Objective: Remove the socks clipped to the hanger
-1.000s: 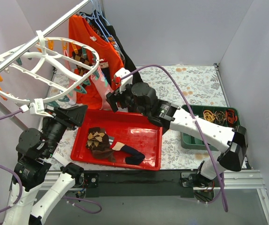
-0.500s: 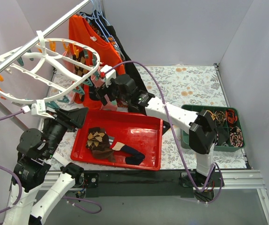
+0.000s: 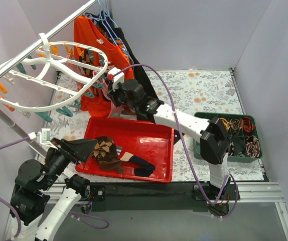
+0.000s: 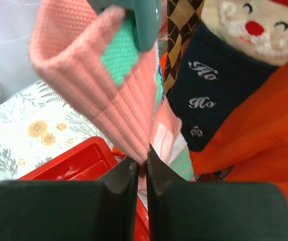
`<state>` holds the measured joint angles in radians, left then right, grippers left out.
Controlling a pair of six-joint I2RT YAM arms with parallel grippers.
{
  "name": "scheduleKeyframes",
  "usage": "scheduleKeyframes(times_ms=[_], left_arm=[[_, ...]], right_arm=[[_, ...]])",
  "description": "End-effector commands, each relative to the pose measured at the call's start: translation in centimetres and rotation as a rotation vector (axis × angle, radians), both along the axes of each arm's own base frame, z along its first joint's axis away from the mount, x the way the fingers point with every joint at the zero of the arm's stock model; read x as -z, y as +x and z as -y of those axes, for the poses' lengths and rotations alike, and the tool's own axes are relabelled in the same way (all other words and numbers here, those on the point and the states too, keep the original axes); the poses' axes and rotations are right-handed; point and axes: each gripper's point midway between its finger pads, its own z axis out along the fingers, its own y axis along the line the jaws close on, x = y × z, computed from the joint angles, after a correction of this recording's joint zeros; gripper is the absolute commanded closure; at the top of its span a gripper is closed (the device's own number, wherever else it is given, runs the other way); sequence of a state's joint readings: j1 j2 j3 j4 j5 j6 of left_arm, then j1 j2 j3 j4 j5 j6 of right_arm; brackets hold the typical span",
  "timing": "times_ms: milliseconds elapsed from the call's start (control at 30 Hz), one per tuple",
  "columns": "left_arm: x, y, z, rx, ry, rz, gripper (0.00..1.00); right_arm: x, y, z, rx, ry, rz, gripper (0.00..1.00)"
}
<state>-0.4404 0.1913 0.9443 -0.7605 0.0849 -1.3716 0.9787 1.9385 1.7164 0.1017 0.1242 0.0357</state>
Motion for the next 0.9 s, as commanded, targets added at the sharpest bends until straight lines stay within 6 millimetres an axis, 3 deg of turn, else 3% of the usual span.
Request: scheduleKeyframes(times_ms=[0, 233, 267, 367, 533, 867], left_arm=[[3.5, -1.2, 1.0, 0.071, -0.022, -0.129, 0.38], [8.3, 0.2, 2.7, 0.102, -0.064, -0.258, 0.37], [9.7, 0.8, 3.0, 0.101, -0.058, -0.293, 0.37], [10.9, 2.1, 3.3, 0.079, -0.065, -0.308, 0.35], [10.9, 4.5, 3.7, 0.045, -0.062, -0.272, 0.32], [10.6, 8.5, 4.8, 0.034, 0.052, -0.227, 0.29]], right_arm=[[-5.6, -2.0, 0.8, -0.015, 0.126, 0.032, 0.92], [-7.3, -5.0, 2.1, -0.015, 0.115, -0.002, 0.99], [-7.0, -5.4, 2.3, -0.008, 0.096, -0.016, 0.99], [-7.7, -6.7, 2.9, -0.009, 0.088, -0.041, 0.99], [-9.2, -9.4, 3.5, -0.029, 0.109, -0.077, 0.99], [-9.4, -13.6, 4.0, -0.05, 0.121, -0.197, 0.99]])
